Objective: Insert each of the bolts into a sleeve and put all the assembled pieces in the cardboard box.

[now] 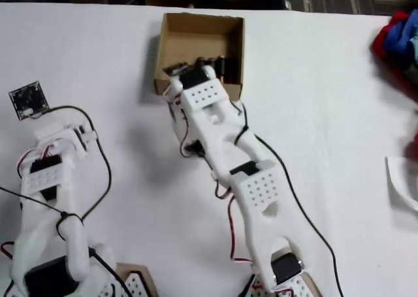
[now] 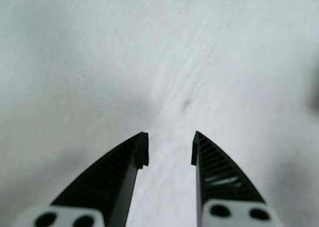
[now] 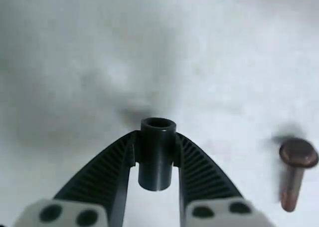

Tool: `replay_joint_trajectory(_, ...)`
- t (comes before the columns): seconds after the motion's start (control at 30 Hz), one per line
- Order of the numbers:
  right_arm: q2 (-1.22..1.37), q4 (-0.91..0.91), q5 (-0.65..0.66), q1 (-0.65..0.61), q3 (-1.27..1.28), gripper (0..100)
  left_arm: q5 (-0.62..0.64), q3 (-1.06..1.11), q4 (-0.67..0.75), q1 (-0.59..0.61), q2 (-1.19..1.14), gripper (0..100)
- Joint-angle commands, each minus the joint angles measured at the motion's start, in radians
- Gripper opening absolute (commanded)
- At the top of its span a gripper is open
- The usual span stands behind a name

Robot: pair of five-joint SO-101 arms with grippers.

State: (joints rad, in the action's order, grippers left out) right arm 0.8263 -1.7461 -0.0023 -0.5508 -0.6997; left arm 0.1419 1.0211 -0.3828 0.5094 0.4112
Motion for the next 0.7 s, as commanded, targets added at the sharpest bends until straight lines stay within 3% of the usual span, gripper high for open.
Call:
replay_joint_trajectory(0.0,-0.116,-0.001,-0.006,0.010,0.144,2.0,0.006,-0.013,0.018,0.008,0.015,16)
replay_joint_trajectory(0.2,-0.081,0.047,-0.005,0.038,0.170,3.6,0.006,-0.013,0.018,0.008,0.015,16)
replay_joint_trajectory(0.37,-0.007,0.008,-0.005,0.039,0.175,17.3,0.006,-0.013,0.018,0.008,0.015,16)
replay_joint_trajectory(0.67,0.058,-0.015,-0.005,0.038,0.173,14.2,0.006,-0.013,0.018,0.008,0.015,16)
